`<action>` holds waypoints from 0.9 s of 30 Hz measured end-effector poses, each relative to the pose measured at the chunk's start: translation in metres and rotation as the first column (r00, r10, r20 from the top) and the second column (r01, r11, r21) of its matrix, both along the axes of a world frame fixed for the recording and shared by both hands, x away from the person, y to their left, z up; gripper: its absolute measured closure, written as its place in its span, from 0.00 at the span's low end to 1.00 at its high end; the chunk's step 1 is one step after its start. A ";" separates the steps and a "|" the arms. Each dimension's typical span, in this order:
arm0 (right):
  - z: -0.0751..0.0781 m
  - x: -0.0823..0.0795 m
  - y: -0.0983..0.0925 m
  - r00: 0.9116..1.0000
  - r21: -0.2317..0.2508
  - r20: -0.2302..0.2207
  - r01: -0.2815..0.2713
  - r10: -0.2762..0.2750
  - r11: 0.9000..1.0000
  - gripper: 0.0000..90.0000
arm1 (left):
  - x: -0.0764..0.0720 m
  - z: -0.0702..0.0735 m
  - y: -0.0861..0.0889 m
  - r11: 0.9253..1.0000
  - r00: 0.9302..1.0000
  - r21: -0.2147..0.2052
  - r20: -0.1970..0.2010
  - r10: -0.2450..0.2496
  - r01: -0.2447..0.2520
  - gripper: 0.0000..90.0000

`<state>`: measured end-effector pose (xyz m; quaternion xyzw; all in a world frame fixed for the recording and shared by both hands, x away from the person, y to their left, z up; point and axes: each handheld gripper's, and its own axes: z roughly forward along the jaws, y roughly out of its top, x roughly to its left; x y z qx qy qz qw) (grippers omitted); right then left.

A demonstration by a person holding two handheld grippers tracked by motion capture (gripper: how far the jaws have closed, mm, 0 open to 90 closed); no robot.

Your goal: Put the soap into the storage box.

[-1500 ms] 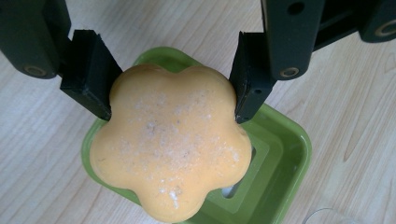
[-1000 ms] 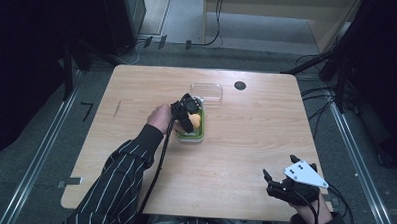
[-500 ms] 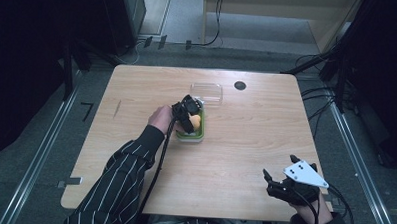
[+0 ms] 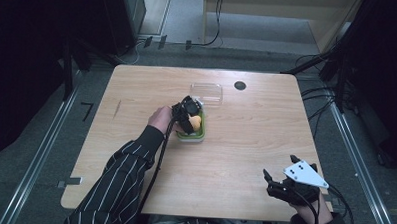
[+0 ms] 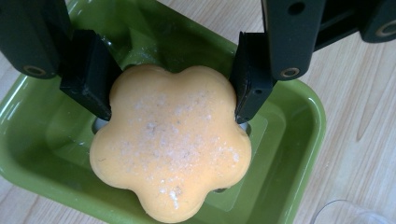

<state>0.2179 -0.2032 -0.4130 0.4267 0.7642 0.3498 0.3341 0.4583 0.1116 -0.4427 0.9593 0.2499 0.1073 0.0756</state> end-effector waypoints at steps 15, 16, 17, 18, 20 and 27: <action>-0.001 0.002 -0.002 1.000 0.004 -0.006 0.003 -0.003 1.000 0.15 | 0.003 0.000 0.001 1.000 0.999 0.011 -0.033 -0.002 0.003 0.37; -0.001 0.002 -0.002 1.000 0.004 -0.004 0.006 -0.006 1.000 0.15 | 0.003 0.000 0.001 1.000 1.000 0.015 -0.029 0.005 -0.004 0.35; -0.001 0.001 -0.002 1.000 0.004 -0.002 0.009 -0.009 1.000 0.15 | 0.003 -0.001 0.001 1.000 0.999 0.017 -0.033 0.012 -0.011 0.31; -0.001 0.001 -0.002 1.000 0.004 -0.001 0.009 -0.009 1.000 0.15 | 0.003 0.000 0.001 1.000 0.999 0.016 -0.038 0.012 -0.011 0.25; -0.001 0.001 -0.002 1.000 0.003 -0.002 0.008 -0.008 1.000 0.15 | 0.002 0.001 0.000 1.000 1.000 0.019 -0.026 0.016 -0.016 0.21; 0.000 -0.001 -0.002 1.000 0.004 0.000 0.005 -0.005 1.000 0.15 | -0.002 0.010 0.002 0.999 0.999 0.006 0.001 0.040 -0.040 0.14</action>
